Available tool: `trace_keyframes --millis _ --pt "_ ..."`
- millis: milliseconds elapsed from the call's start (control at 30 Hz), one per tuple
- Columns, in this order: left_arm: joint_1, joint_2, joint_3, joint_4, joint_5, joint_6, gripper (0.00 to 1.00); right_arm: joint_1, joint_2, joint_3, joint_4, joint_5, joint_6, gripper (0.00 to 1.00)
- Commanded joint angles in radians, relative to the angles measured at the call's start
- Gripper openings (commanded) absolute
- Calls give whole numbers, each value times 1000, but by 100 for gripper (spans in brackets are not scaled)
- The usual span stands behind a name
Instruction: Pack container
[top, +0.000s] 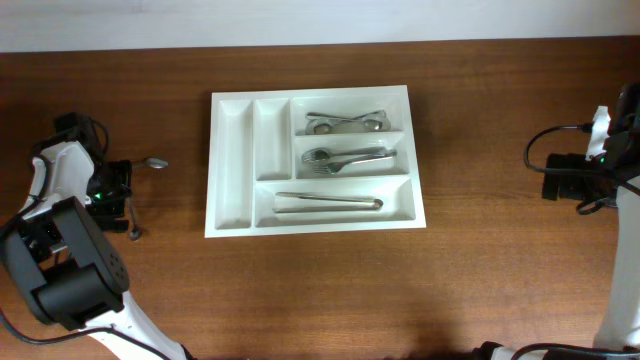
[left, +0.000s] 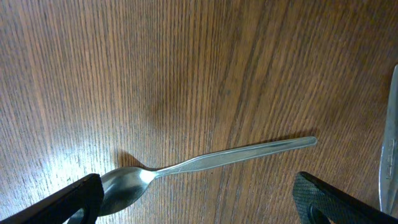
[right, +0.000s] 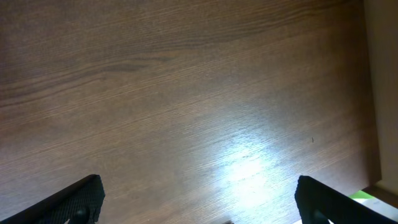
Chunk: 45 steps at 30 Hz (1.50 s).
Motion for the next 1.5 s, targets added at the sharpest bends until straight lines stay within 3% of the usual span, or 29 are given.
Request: trace_keyframes --millis 0,167,267,567,733,1200,1467 --pt "-1 11 19 4 -23 16 99 -5 -19 0 0 16 8 99" --pt "-1 11 19 52 -22 96 99 -5 -19 0 0 16 8 99" --pt "-1 11 19 89 -22 225 99 -5 -19 0 0 16 8 99" --pt "-1 11 19 83 -19 776 99 -5 -19 0 0 16 8 99" --pt "-1 11 19 21 129 998 99 -5 -19 0 0 16 8 99" --pt "11 8 19 -210 165 1034 100 -5 -19 0 0 16 8 99" --pt "72 -48 19 -272 310 1030 99 -5 -19 0 0 16 8 99"
